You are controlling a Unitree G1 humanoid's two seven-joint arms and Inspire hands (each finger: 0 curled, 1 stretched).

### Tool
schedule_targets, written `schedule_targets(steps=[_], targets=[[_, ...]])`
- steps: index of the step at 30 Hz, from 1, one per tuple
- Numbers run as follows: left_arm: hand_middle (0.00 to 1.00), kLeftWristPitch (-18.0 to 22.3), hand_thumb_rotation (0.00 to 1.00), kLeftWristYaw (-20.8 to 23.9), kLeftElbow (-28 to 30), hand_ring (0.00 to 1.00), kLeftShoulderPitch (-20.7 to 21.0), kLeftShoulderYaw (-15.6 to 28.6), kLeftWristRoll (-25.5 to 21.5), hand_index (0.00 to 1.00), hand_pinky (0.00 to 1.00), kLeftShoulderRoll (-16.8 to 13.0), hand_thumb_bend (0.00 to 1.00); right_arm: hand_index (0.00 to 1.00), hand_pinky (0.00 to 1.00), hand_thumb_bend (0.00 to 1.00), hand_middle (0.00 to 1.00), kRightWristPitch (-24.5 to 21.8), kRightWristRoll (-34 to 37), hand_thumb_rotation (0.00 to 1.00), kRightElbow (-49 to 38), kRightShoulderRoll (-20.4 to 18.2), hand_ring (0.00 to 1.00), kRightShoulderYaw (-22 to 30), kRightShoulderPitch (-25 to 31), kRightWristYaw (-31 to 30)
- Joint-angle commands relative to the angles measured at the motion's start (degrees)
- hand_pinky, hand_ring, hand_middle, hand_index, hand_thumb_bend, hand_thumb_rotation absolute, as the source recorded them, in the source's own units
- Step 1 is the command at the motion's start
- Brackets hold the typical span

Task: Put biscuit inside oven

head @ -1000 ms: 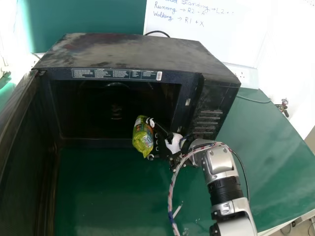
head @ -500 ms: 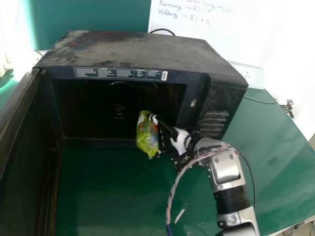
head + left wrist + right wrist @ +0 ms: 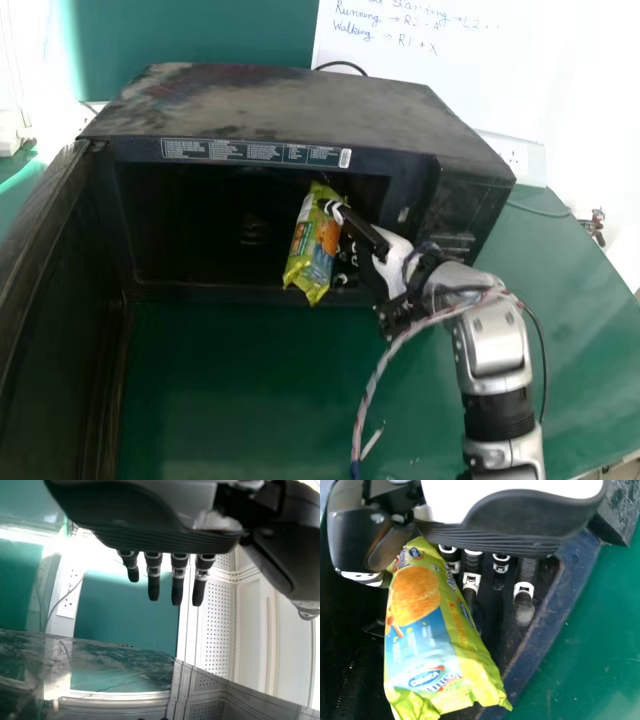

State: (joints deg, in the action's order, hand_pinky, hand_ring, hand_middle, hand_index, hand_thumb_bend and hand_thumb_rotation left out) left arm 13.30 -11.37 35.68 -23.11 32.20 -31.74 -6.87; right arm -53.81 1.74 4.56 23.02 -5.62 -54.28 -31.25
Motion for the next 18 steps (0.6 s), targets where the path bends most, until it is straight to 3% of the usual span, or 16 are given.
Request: schedule_targets(steps=[1,3,4,5,7,8,10,11,13,18], targets=[[0.93,0.7,0.95,-0.3,-0.6,0.94,-0.3,-0.3,0.7,0.9,0.99,-0.1,0.96,0.77,0.12,0.57,0.47,-0.6,0.9,0.0,-3.2,0.3,0.2,0.7,1.8,0.6],[0.93,0.7,0.96,-0.2,-0.8,0.93,-0.3,-0.1,0.8,0.9,0.99,-0.1,0.96,0.69,0.13,0.57,0.47,-0.6,1.3,0.0,-4.8,0.3,0.2,0.7,2.9,0.6],[0.92,0.7,0.96,0.0,-0.8,0.93,-0.3,-0.1,1.0,0.89,0.98,0.0,0.96,0.58,0.12,0.57,0.47,-0.7,1.7,0.0,-5.3,0.2,0.2,1.0,3.3,0.7],[0.92,0.6,0.96,0.2,-0.7,0.92,-0.3,-0.2,1.1,0.89,0.98,0.1,0.96,0.57,0.12,0.57,0.47,-0.9,2.1,0.0,-5.6,0.0,0.2,1.1,3.7,0.8],[0.92,0.6,0.96,0.4,-0.4,0.92,-0.4,-0.3,1.3,0.89,0.97,0.3,0.96,0.75,0.12,0.57,0.47,-1.3,2.5,0.0,-6.2,0.0,0.2,1.2,4.3,1.1],[0.92,0.6,0.96,0.4,-0.3,0.92,-0.5,-0.3,1.4,0.89,0.97,0.2,0.96,0.76,0.12,0.57,0.47,-1.4,2.6,0.0,-6.4,0.0,0.21,1.0,4.5,1.3],[0.92,0.5,0.96,0.3,-0.2,0.92,-0.6,-0.4,1.4,0.89,0.98,0.2,0.96,0.67,0.13,0.57,0.47,-1.5,2.9,0.0,-6.6,-0.1,0.21,1.0,4.7,1.6],[0.92,0.5,0.96,0.3,-0.1,0.92,-0.6,-0.4,1.2,0.89,0.98,0.2,0.96,0.68,0.12,0.57,0.47,-1.3,3.0,0.0,-6.6,-0.1,0.21,1.0,4.8,1.7],[0.92,0.6,0.96,0.2,-0.1,0.92,-0.7,-0.3,1.0,0.9,0.99,0.2,0.95,0.55,0.12,0.54,0.42,-1.2,3.1,0.0,-6.3,-0.2,0.2,1.0,4.9,1.9],[0.92,0.6,0.96,-0.1,0.1,0.92,-0.9,-0.3,0.7,0.89,0.99,0.1,0.95,0.5,0.14,0.52,0.39,-1.0,2.6,0.0,-5.4,-1.0,0.23,0.2,4.9,3.6]])
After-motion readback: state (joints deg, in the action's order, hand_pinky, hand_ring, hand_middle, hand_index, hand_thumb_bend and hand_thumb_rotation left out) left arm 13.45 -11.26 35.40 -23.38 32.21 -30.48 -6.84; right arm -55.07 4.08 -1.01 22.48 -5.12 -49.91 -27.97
